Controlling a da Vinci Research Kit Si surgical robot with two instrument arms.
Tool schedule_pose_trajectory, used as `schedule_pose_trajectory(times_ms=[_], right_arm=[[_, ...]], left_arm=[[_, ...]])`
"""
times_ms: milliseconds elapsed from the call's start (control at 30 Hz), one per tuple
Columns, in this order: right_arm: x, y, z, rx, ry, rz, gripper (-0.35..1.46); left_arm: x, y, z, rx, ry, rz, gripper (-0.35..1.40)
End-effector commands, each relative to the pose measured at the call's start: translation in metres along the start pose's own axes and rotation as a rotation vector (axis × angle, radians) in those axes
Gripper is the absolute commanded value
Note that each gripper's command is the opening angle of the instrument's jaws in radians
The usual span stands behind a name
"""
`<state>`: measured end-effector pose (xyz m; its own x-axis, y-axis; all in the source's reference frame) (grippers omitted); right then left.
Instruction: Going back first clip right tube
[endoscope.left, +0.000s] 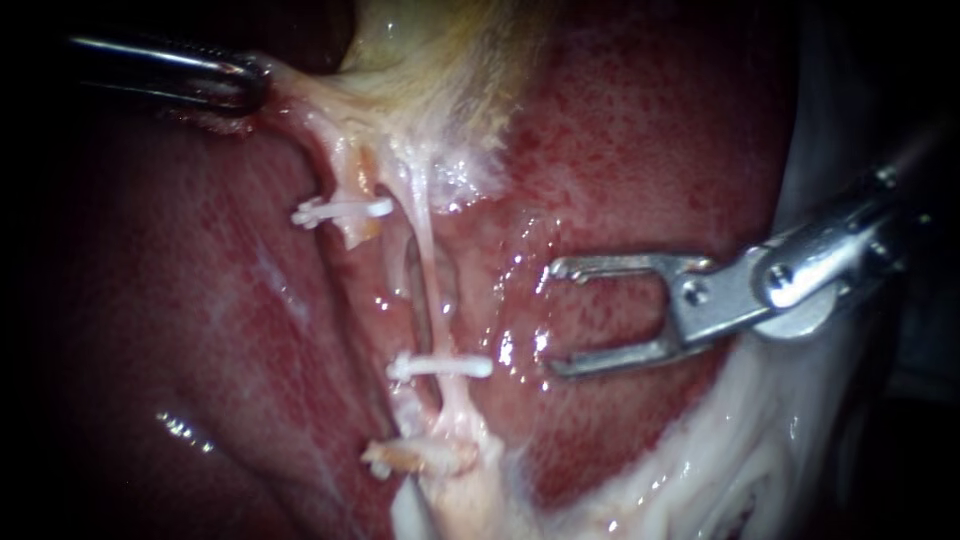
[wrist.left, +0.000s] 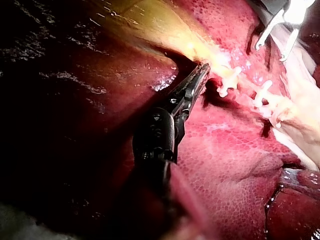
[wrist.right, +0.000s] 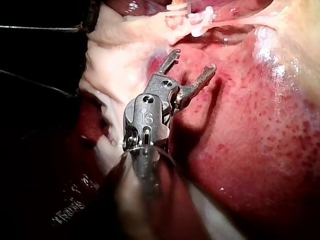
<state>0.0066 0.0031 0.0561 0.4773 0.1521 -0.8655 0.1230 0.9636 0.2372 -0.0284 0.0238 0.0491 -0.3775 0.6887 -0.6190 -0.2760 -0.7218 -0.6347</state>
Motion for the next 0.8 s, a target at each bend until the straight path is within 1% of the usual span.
schedule_pose_trajectory(times_ms=[33,133,200,300,433,533,633,800], right_arm=[[0.0000,0.0001,-0.0005,0.008,0.002,0.006,0.50],[-0.0002,0.0002,-0.0011,0.015,0.005,0.007,0.50],[-0.0004,0.0003,-0.0012,0.017,0.002,0.007,0.50],[-0.0006,0.0004,-0.0012,0.018,0.006,0.007,0.50],[-0.0008,0.0005,-0.0013,0.014,0.014,0.008,0.50],[-0.0008,0.0004,-0.0014,0.017,0.015,0.008,0.50],[-0.0008,0.0004,-0.0015,0.019,0.019,0.008,0.50],[-0.0008,0.0004,-0.0016,0.018,0.022,0.008,0.50]], left_arm=[[-0.0001,0.0000,0.0002,0.001,0.000,0.000,-0.35],[-0.0005,-0.0001,0.0007,0.004,0.001,0.002,-0.35],[-0.0010,-0.0002,0.0013,0.008,0.001,0.005,-0.35],[-0.0024,-0.0005,0.0031,0.001,0.003,0.019,-0.35],[-0.0039,-0.0011,0.0054,-0.012,-0.015,0.010,-0.35],[-0.0046,-0.0015,0.0067,-0.021,-0.022,0.014,-0.35],[-0.0049,-0.0017,0.0073,-0.025,-0.029,0.011,-0.35],[-0.0048,-0.0016,0.0071,-0.026,-0.029,0.010,-0.35]])
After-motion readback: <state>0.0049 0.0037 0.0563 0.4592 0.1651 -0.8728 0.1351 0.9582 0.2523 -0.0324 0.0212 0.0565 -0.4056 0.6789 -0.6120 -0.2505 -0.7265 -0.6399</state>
